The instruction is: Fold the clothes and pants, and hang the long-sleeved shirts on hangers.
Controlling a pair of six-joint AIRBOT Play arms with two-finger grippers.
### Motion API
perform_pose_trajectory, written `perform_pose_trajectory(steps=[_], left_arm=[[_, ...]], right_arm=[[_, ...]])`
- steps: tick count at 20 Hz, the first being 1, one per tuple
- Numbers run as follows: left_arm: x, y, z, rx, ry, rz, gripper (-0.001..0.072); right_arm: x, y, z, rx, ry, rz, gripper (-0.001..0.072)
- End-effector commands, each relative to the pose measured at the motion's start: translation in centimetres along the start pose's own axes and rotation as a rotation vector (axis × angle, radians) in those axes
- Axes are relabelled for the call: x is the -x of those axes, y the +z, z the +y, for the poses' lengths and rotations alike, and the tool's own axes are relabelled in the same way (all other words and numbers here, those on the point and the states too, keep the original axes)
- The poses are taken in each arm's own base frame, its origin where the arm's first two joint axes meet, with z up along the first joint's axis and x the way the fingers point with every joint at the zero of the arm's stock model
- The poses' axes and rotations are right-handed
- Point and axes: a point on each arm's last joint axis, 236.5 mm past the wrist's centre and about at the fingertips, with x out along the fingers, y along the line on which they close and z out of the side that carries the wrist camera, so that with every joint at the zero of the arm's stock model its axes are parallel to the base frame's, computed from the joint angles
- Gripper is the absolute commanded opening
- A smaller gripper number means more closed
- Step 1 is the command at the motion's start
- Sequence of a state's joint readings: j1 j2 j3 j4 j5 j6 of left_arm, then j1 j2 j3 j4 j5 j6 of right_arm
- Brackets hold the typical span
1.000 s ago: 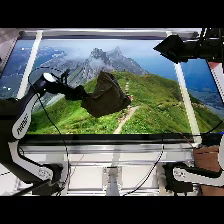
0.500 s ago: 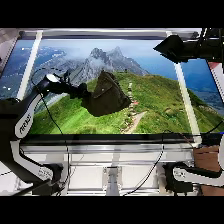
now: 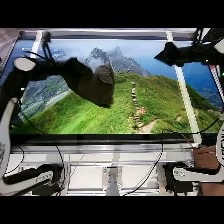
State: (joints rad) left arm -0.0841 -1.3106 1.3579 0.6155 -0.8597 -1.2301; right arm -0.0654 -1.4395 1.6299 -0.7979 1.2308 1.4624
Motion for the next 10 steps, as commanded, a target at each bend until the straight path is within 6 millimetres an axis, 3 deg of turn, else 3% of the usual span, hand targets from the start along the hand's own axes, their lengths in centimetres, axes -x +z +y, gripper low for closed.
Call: perform_pose_trajectory(steps=[1, 3, 5, 8, 10], left_arm=[[5.5, 4.8, -5.3, -0.1, -0.025, -0.216, 0.0031], [6.2, 5.0, -6.5, -0.114, -0.038, -0.23, 0.0031], [5.6, 4.4, -7.3, -0.119, -0.055, -0.217, 0.0031], [4.9, 4.0, -8.8, -0.153, -0.077, -0.221, 0.0031], [4.6, 3.4, -8.1, -0.225, -0.038, -0.199, 0.0031]], right_arm=[[-4.0, -3.0, -0.4, -0.097, 0.145, 0.07, 0.0012], [-6.7, -5.0, -1.7, -0.197, 0.16, 0.071, 0.0012], [-8.3, -6.8, -2.5, -0.204, 0.138, 0.09, 0.0013], [-9.2, -7.7, -2.9, -0.152, 0.09, 0.107, 0.0016], [-9.3, -8.1, -3.5, -0.128, 0.059, 0.118, 0.0017]])
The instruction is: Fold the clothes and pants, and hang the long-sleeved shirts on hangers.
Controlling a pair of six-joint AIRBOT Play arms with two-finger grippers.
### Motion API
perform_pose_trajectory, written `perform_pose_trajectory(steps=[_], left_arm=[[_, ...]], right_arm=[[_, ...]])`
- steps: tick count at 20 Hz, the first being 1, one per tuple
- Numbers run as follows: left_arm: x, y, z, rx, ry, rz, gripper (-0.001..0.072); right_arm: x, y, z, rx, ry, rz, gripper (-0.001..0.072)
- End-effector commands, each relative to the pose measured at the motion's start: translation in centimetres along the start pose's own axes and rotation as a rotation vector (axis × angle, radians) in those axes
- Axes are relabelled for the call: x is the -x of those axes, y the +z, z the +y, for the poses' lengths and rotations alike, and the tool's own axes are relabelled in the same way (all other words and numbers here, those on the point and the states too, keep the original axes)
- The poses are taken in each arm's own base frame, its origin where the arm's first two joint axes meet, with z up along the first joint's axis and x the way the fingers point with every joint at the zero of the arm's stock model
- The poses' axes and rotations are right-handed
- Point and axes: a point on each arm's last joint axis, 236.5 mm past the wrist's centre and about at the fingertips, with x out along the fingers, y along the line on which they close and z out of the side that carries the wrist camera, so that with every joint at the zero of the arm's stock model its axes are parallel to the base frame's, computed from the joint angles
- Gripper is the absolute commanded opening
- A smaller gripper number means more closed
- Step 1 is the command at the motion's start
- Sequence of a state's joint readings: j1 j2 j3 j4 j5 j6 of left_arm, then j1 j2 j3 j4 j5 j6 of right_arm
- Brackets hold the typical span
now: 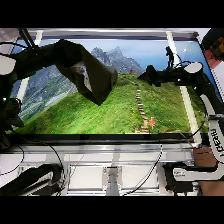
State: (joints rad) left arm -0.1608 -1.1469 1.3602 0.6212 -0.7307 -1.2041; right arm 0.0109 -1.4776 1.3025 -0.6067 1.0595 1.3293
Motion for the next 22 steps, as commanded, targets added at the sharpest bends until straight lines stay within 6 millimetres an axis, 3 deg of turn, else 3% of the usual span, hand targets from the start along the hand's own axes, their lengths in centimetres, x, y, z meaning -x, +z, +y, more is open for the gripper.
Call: perform_pose_trajectory(steps=[1, 3, 5, 7, 8, 9, 11, 13, 14, 15, 16, 17, 21, 22], left_arm=[[0.0, -1.2, 1.1, -0.119, 0.068, 0.049, 0.0031], [0.9, -5.1, 5.3, -0.119, 0.221, 0.225, 0.0032], [3.5, -10.1, 9.9, -0.17, 0.393, 0.471, 0.0032], [5.8, -14.3, 11.3, -0.149, 0.438, 0.659, 0.0032], [6.3, -15.9, 10.9, -0.119, 0.416, 0.722, 0.0032], [6.2, -17.5, 9.0, -0.08, 0.343, 0.768, 0.0032], [4.4, -19.3, 3.2, -0.063, 0.089, 0.782, 0.0033], [3.2, -19.6, -2.7, -0.099, -0.144, 0.747, 0.0034], [2.9, -19.6, -4.5, -0.097, -0.198, 0.735, 0.0039], [2.7, -19.9, -5.4, -0.1, -0.217, 0.733, 0.0099], [2.7, -20.2, -5.8, -0.11, -0.224, 0.741, 0.0258], [2.7, -20.5, -6.2, -0.116, -0.234, 0.747, 0.0373], [2.3, -20.2, -6.2, -0.12, -0.229, 0.727, 0.0364], [1.8, -19.7, -5.7, -0.128, -0.205, 0.698, 0.0359]], right_arm=[[-0.8, -0.7, -1.3, 0.028, -0.05, 0.011, 0.0017], [-0.7, -0.5, -1.5, 0.02, -0.054, 0.005, 0.0017], [-0.6, -0.4, -1.4, 0.003, -0.053, 0.003, 0.0017], [-0.4, 0.0, -1.0, 0.012, -0.049, -0.005, 0.0017], [-0.1, 0.5, -0.8, 0.01, -0.048, -0.019, 0.0016], [0.1, 0.9, -0.5, -0.002, -0.046, -0.029, 0.0017], [0.6, 2.0, -0.1, 0.002, -0.051, -0.06, 0.0017], [1.0, 3.1, 0.0, 0.025, -0.068, -0.093, 0.0018], [1.3, 3.8, 0.0, 0.041, -0.082, -0.118, 0.002], [1.5, 4.4, 0.0, 0.055, -0.092, -0.138, 0.0056], [1.8, 5.1, 0.2, 0.067, -0.095, -0.16, 0.0187], [2.1, 5.8, 0.5, 0.078, -0.097, -0.183, 0.0287], [3.3, 7.5, 2.3, 0.118, -0.083, -0.234, 0.0285], [3.4, 7.7, 2.6, 0.124, -0.079, -0.237, 0.0179]])
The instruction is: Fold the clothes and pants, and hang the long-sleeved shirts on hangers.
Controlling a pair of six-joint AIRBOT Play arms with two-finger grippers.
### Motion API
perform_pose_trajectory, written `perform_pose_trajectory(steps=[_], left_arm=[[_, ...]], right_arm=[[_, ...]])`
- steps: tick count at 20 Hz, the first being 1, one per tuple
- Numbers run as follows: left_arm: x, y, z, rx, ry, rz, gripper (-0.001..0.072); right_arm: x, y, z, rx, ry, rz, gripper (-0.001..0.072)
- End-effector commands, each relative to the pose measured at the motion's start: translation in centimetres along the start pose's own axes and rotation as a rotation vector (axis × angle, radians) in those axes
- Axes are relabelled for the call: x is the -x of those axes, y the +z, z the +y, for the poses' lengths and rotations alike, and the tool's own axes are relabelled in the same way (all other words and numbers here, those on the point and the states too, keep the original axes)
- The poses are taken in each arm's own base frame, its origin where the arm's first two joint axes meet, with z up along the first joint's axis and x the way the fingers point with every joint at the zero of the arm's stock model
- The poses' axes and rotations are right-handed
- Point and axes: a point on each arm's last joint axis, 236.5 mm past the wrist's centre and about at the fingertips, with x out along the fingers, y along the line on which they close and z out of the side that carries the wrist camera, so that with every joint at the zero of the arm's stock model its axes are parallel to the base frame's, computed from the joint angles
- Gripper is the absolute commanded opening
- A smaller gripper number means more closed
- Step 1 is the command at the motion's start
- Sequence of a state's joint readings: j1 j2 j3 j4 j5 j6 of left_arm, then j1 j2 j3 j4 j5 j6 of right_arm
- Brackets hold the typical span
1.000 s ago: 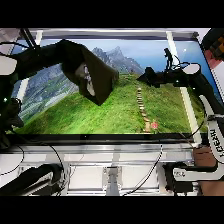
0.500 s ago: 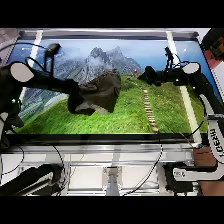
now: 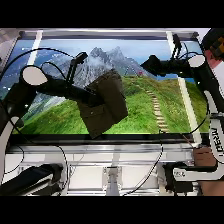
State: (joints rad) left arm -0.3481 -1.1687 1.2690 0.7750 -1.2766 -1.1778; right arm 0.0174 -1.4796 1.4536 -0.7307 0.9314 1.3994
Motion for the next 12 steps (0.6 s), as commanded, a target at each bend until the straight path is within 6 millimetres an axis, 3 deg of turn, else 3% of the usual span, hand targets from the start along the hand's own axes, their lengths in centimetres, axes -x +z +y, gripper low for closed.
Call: perform_pose_trajectory(steps=[1, 2, 3, 5, 8, 10, 12], left_arm=[[-0.1, 1.7, 0.7, -0.017, 0.035, -0.071, 0.0294], [0.2, 2.4, 2.0, -0.025, 0.085, -0.102, 0.0136], [0.6, 3.1, 3.5, -0.035, 0.141, -0.13, 0.0036], [1.9, 3.8, 6.5, -0.038, 0.241, -0.164, 0.0035], [5.4, 3.4, 11.8, 0.047, 0.356, -0.193, 0.0034], [7.8, 2.2, 15.5, 0.151, 0.402, -0.222, 0.0032], [9.0, -0.4, 18.7, 0.274, 0.406, -0.233, 0.0032]], right_arm=[[0.7, 1.4, 0.9, 0.025, 0.006, -0.036, 0.0024], [0.7, 1.5, 1.0, 0.026, 0.008, -0.038, 0.0015], [0.7, 1.5, 1.0, 0.026, 0.008, -0.036, 0.0014], [0.7, 0.9, 1.1, 0.029, 0.011, -0.012, 0.0012], [0.3, -2.1, 0.7, 0.028, 0.029, 0.084, 0.001], [0.0, -4.9, -0.1, -0.014, 0.039, 0.126, 0.001], [0.2, -7.8, -1.4, -0.069, 0.035, 0.142, 0.001]])
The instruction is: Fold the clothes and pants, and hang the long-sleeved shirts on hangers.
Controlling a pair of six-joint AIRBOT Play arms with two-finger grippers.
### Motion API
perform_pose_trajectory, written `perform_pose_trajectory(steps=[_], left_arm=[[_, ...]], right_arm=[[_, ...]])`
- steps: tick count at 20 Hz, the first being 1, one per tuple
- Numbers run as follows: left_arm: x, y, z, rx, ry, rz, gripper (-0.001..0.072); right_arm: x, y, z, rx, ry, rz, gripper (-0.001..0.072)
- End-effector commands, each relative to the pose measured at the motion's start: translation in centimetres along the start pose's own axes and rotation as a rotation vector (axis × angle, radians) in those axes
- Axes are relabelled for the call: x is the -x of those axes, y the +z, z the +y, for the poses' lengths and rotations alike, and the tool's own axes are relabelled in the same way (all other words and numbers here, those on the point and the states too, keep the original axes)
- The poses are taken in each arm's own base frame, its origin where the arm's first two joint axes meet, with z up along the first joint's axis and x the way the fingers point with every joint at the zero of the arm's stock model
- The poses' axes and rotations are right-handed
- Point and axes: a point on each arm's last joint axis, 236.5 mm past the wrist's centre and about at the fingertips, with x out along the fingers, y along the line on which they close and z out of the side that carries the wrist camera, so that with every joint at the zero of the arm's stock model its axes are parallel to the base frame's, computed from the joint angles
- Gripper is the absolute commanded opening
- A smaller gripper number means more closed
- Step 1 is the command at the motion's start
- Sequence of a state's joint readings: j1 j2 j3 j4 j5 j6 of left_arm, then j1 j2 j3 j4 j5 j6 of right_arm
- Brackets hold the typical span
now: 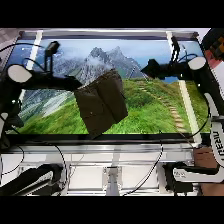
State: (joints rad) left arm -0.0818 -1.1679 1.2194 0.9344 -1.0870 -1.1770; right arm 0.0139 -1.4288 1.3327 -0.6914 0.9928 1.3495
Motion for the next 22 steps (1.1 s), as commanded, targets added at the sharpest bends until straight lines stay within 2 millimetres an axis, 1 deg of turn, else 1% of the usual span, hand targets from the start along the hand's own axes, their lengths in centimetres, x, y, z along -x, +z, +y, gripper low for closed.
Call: perform_pose_trajectory(steps=[1, 2, 4, 6, 7, 8, 9, 10, 11, 12, 13, 14, 16, 19, 20, 21, 22], left_arm=[[1.1, -2.8, 6.8, 0.16, 0.06, 0.01, 0.0032], [1.0, -4.7, 8.1, 0.191, 0.063, 0.042, 0.0032], [0.5, -8.2, 10.1, 0.288, 0.072, 0.092, 0.0033], [-0.2, -10.9, 11.5, 0.391, 0.085, 0.121, 0.0034], [-0.8, -11.5, 12.1, 0.426, 0.096, 0.124, 0.0076], [-1.4, -11.7, 12.7, 0.443, 0.104, 0.117, 0.0296], [-2.4, -11.3, 12.8, 0.477, 0.084, 0.101, 0.0547], [-3.4, -10.6, 12.7, 0.528, 0.048, 0.073, 0.0549], [-4.6, -10.1, 12.6, 0.583, 0.011, 0.051, 0.0549], [-5.8, -9.9, 12.8, 0.628, -0.009, 0.039, 0.0534], [-7.0, -10.1, 13.0, 0.668, -0.023, 0.041, 0.0451], [-8.2, -10.7, 13.1, 0.7, -0.033, 0.059, 0.0417], [-10.1, -12.1, 13.1, 0.748, -0.055, 0.105, 0.0417], [-11.8, -13.2, 13.2, 0.763, -0.048, 0.132, 0.0419], [-12.2, -13.2, 13.3, 0.755, -0.037, 0.128, 0.0419], [-12.4, -13.1, 13.4, 0.749, -0.027, 0.122, 0.0419], [-12.7, -13.0, 13.4, 0.741, -0.018, 0.115, 0.0419]], right_arm=[[-0.1, -5.0, -1.1, -0.084, 0.036, 0.046, 0.001], [0.1, -6.7, -1.0, -0.108, 0.059, 0.057, 0.001], [0.4, -9.5, -1.0, -0.179, 0.091, 0.06, 0.0011], [0.9, -11.3, -0.7, -0.225, 0.111, 0.057, 0.0014], [1.1, -11.6, -0.6, -0.226, 0.113, 0.059, 0.0015], [1.2, -11.6, -0.4, -0.226, 0.12, 0.064, 0.0017], [1.2, -11.3, -0.1, -0.244, 0.13, 0.058, 0.0021], [1.2, -10.8, 0.0, -0.268, 0.137, 0.041, 0.004], [1.3, -10.5, 0.3, -0.279, 0.144, 0.031, 0.0079], [1.4, -10.2, 0.5, -0.286, 0.147, 0.028, 0.0152], [1.6, -9.9, 0.9, -0.287, 0.154, 0.027, 0.0206], [1.7, -9.6, 1.2, -0.279, 0.159, 0.023, 0.0211], [2.0, -9.1, 1.8, -0.264, 0.17, 0.02, 0.0212], [2.4, -8.4, 2.5, -0.243, 0.182, 0.009, 0.0218], [2.6, -8.1, 2.8, -0.236, 0.186, 0.003, 0.0337], [2.7, -7.7, 3.1, -0.228, 0.189, -0.003, 0.0479], [2.9, -7.3, 3.3, -0.22, 0.193, -0.01, 0.0494]])
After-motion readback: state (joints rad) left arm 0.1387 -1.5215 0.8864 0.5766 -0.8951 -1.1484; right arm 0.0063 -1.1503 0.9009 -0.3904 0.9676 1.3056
